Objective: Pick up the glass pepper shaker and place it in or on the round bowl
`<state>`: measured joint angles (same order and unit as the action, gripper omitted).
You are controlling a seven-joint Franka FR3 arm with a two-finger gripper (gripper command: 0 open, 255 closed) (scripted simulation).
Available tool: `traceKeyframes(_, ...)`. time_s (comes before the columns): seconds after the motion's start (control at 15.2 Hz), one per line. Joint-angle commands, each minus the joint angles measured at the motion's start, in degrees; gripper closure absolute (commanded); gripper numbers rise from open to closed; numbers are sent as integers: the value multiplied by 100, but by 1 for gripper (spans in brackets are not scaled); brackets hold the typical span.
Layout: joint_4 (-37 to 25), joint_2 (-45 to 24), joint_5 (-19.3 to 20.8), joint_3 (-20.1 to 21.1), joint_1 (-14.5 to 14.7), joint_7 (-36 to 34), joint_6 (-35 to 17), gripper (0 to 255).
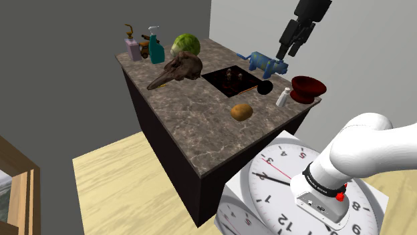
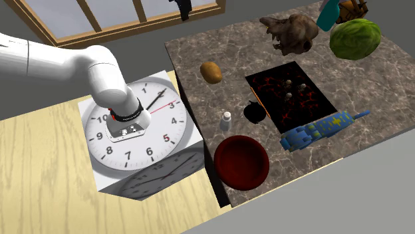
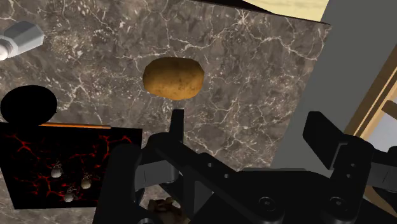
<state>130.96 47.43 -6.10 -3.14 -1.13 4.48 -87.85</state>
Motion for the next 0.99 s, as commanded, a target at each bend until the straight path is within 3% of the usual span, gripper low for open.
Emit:
traceKeyframes(0.0,0,0,0,0,0,0,0,0)
traceKeyframes(0.92,736,-1103,845,-1328,-536,1228,-1432,0)
